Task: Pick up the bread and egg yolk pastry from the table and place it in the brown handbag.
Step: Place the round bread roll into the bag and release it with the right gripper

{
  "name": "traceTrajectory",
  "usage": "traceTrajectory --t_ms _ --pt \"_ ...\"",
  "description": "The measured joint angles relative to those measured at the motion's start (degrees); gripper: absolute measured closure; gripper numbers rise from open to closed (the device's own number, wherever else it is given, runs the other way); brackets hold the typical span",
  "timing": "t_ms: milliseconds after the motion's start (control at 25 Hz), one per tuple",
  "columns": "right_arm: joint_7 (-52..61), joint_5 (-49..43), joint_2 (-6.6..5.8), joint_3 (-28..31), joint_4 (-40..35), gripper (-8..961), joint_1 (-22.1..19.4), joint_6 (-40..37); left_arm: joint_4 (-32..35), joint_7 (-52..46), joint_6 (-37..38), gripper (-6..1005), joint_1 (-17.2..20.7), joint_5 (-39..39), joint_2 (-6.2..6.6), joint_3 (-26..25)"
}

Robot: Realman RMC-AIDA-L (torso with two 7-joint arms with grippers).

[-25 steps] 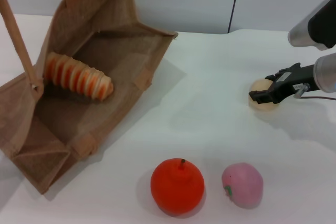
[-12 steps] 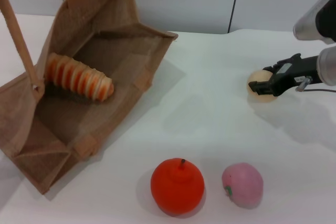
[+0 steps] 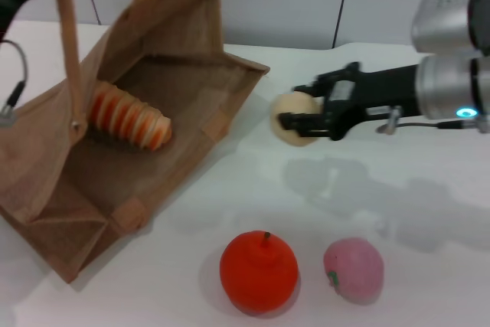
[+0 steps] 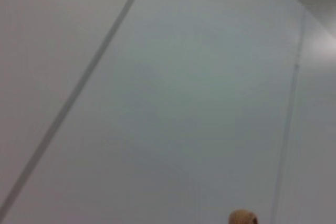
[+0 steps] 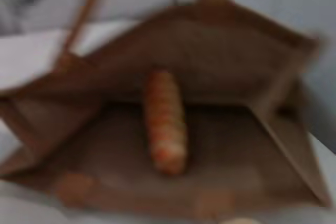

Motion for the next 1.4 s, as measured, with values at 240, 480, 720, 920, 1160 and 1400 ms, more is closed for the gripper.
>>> traceTrajectory --t_ms 240,480,720,920,1160,1400 --pt "-3.4 9.2 0.18 -14.1 1.7 455 2.3 11.9 -1.0 -1.3 -1.8 876 -2.7 3.4 -0.03 0.9" --pt "-3.9 15.3 0.45 -26.2 7.0 469 8.0 26.4 -1.2 -3.5 -7.8 876 -3.4 4.1 0.03 1.2" --pt "-3.6 17.4 0.62 -35.6 7.7 476 10.1 44.2 -1.2 -6.2 -10.9 876 -3.5 4.1 0.06 1.3" --pt "-3.4 18.5 0.59 -37.4 10.9 480 11.8 49.5 -1.0 -6.7 -12.5 876 -2.9 3.4 0.09 0.7" --pt "-3.6 18.9 0.42 -38.0 13.6 494 13.3 48.1 -0.9 -7.0 -12.7 876 -1.0 0.6 0.26 0.2" --pt "-4.2 18.9 0.23 -37.6 6.6 375 10.9 40.0 -1.0 -5.3 -12.3 876 1.2 -1.6 0.26 -1.6"
